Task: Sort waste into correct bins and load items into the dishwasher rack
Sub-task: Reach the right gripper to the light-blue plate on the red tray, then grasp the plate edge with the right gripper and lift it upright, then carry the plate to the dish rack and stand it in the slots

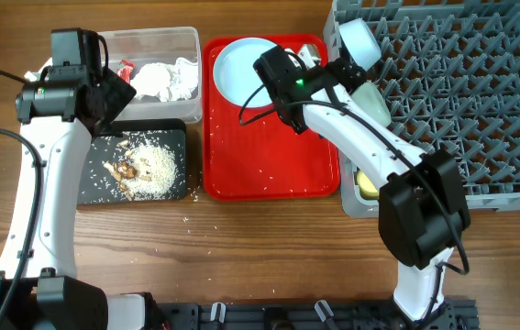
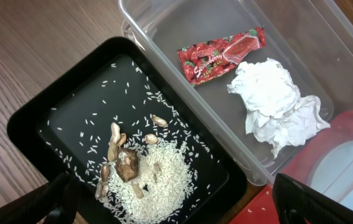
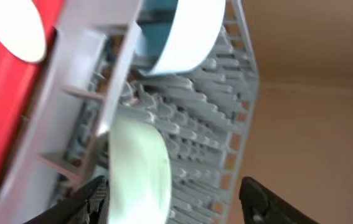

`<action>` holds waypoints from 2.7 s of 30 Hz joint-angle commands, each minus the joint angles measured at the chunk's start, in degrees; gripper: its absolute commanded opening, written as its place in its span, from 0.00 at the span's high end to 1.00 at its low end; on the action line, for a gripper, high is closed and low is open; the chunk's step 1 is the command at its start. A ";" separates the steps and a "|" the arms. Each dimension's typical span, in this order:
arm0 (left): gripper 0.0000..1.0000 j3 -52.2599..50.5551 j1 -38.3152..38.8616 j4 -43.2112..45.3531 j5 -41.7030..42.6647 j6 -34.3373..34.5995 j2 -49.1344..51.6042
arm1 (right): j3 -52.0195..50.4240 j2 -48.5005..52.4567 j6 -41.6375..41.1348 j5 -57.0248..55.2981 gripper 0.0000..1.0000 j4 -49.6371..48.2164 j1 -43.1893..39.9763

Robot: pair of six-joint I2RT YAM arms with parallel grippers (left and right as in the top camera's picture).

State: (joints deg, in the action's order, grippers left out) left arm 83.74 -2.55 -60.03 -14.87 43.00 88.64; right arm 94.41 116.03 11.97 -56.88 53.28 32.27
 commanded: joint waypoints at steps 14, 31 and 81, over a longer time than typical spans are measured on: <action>0.00 0.42 -0.20 -0.04 0.28 1.14 0.17 | -1.90 0.09 -52.96 48.81 0.41 -21.35 -0.13; 0.00 0.42 -0.20 -0.04 0.28 1.14 0.17 | -1.92 12.98 -66.12 48.52 0.76 -23.32 -0.81; 0.00 0.42 -0.20 -0.04 0.28 1.16 0.17 | -1.66 -15.58 13.11 5.99 0.96 -31.02 -26.67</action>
State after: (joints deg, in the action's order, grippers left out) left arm 83.74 -2.55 -60.05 -14.81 43.22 88.66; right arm 92.47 95.96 8.58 -53.74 26.09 5.04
